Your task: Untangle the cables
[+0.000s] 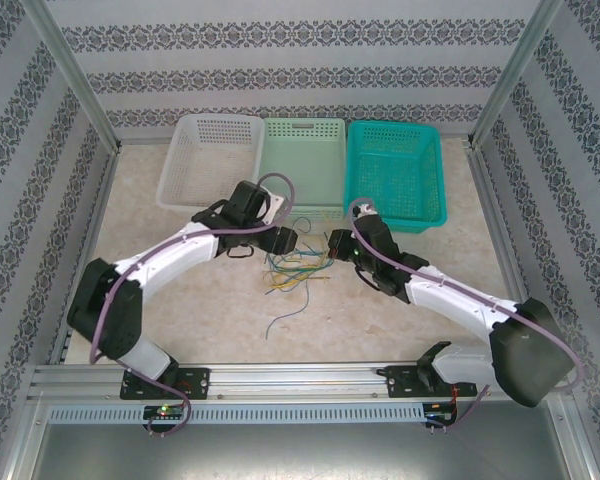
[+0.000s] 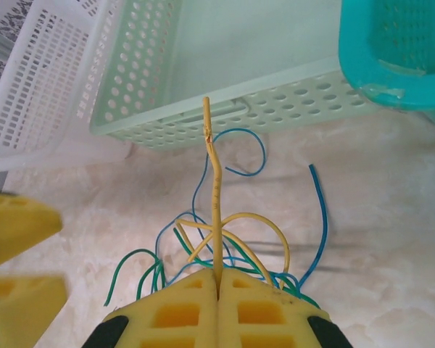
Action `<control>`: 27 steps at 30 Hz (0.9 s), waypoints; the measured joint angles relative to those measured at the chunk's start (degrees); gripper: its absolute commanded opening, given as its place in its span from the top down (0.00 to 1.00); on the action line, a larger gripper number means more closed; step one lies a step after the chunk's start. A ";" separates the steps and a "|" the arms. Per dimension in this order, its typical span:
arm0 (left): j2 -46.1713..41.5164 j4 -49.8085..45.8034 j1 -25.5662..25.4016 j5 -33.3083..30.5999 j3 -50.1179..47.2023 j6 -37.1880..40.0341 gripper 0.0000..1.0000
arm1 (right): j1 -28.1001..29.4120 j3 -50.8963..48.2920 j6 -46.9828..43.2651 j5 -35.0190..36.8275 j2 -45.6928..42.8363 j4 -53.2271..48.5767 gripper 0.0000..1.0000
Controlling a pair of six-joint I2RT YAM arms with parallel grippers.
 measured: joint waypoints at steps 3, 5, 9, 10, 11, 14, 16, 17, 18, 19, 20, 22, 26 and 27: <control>-4.13 -1.22 -2.75 0.90 -2.36 3.08 0.29 | 0.00 3.21 0.37 -0.11 2.78 -0.70 1.00; -5.81 -2.10 -4.74 1.38 -4.02 4.46 0.32 | 0.00 4.50 1.03 -0.46 3.54 -0.68 1.00; -7.13 -3.50 -8.26 2.97 -8.37 5.38 0.33 | 0.00 5.09 3.21 -0.55 3.61 -0.50 1.00; -7.13 -3.91 -9.07 3.34 -9.29 5.35 0.34 | 0.00 5.11 3.58 -0.55 3.54 -0.52 1.00; -7.13 -4.46 -9.90 3.52 -9.97 5.31 0.34 | 0.00 5.11 4.04 -0.55 3.45 -0.57 1.00; -7.06 -6.43 -13.29 2.82 -10.58 4.72 0.34 | 0.00 5.22 5.18 -0.46 2.78 -0.96 1.00; -6.93 -7.04 -15.47 1.77 -10.58 4.26 0.34 | 0.00 5.22 6.23 -0.39 1.92 -1.05 1.00; -6.78 -7.23 -16.26 1.29 -10.60 3.89 0.34 | 0.00 5.22 6.54 -0.33 1.53 -1.07 1.00; -6.56 -7.28 -17.00 0.66 -10.69 3.32 0.34 | 0.00 5.22 7.10 -0.24 1.03 -1.11 1.00; -6.43 -7.21 -17.55 0.13 -10.97 2.69 0.33 | 0.00 5.22 7.65 -0.17 0.52 -1.11 1.00; -6.36 -7.21 -17.84 -0.24 -11.34 2.19 0.33 | 0.00 5.22 8.00 -0.07 0.15 -1.11 1.00; -6.29 -7.19 -18.43 -1.42 -12.59 0.96 0.33 | 0.00 5.22 8.92 0.20 -0.63 -1.11 1.00; -4.24 -7.21 -19.63 -4.11 -13.44 -0.44 0.32 | 0.00 5.40 10.45 0.63 -1.29 -1.18 1.00; -3.28 -7.19 -19.96 -4.79 -13.44 -0.63 0.33 | 0.00 5.42 10.86 0.66 -1.33 -1.18 1.00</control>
